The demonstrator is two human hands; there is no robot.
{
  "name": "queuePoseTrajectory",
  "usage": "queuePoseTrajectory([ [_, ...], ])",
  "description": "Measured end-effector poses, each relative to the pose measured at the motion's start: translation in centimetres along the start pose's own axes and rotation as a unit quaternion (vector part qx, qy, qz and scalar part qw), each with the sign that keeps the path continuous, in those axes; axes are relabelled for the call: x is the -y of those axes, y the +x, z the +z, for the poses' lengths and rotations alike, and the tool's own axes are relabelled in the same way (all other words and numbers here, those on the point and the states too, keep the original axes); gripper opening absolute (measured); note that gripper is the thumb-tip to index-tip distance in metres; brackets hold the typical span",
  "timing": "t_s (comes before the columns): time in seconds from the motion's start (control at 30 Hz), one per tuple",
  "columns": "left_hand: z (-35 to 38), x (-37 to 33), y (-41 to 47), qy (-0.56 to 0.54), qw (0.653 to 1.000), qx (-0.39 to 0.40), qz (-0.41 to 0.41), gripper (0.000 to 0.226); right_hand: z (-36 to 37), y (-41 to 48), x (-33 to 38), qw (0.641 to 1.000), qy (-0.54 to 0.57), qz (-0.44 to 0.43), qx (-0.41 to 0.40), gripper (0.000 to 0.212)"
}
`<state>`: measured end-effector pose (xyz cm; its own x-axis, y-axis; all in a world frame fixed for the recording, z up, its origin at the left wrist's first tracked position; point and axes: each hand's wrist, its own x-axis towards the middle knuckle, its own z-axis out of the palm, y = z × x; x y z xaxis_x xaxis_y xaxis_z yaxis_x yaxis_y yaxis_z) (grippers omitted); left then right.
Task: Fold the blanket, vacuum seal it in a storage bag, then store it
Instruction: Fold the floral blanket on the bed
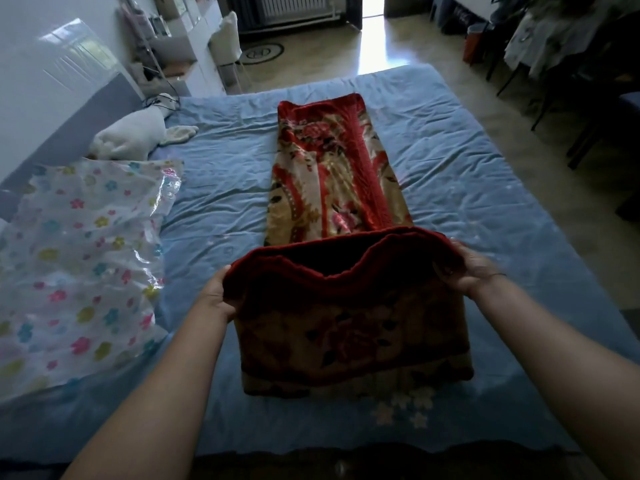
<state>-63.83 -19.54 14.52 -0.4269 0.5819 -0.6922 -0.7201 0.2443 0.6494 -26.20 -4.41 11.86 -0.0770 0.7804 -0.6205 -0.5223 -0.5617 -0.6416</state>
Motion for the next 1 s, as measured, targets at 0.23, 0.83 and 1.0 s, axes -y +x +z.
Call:
queuePoseTrajectory([
  [0.23, 2.3, 0.0, 7.8, 0.093, 0.996, 0.006, -0.005, 0.048, 2.6, 6.5, -1.0, 0.995, -0.086, 0.004, -0.043, 0.047],
  [0.83, -10.9, 14.0, 13.7, 0.466, 0.88, -0.038, -0.085, 0.035, -10.3, 7.0, -12.8, 0.848, -0.509, 0.105, -0.108, 0.044],
  [1.0, -11.2, 13.1, 14.1, 0.352, 0.907, -0.207, 0.103, 0.029, -9.1, 7.4, -11.4, 0.91, -0.382, -0.05, -0.154, 0.031],
])
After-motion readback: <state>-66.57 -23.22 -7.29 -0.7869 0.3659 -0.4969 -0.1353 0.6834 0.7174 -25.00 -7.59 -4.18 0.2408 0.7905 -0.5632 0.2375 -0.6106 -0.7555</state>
